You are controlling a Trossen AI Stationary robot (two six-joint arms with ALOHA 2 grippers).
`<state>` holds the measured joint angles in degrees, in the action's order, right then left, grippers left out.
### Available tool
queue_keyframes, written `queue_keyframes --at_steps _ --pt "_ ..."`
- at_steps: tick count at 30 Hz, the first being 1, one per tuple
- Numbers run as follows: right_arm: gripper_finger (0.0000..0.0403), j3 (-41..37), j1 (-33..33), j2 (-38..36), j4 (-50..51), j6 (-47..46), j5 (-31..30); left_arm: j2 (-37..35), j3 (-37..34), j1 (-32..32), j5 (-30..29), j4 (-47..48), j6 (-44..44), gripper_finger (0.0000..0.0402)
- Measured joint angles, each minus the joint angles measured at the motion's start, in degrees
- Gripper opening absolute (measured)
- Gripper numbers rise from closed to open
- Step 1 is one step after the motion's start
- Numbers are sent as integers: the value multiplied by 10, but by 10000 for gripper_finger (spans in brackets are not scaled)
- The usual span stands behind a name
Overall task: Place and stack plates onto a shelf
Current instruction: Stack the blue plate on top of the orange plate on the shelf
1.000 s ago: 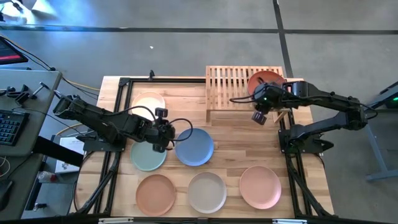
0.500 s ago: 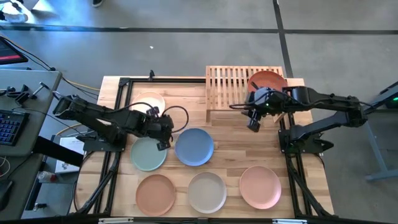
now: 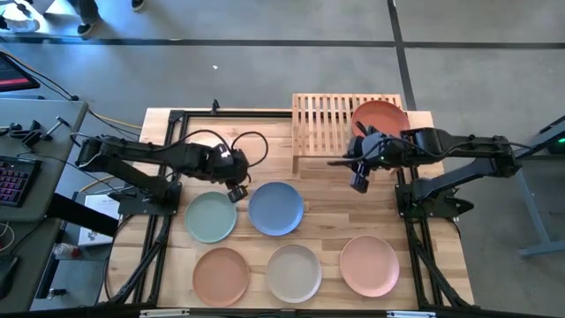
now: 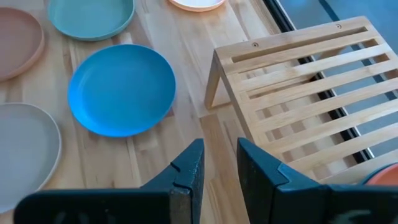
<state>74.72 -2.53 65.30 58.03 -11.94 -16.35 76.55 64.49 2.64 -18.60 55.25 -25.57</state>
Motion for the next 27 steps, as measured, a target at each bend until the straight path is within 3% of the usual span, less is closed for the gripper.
queue_keyframes --at_steps 15,27 --pt "71 -6 -2 7 4 0 0 96 0 -4 44 -24 16 83" --pt "71 -7 -2 27 15 0 2 154 0 -15 120 -30 -38 83"
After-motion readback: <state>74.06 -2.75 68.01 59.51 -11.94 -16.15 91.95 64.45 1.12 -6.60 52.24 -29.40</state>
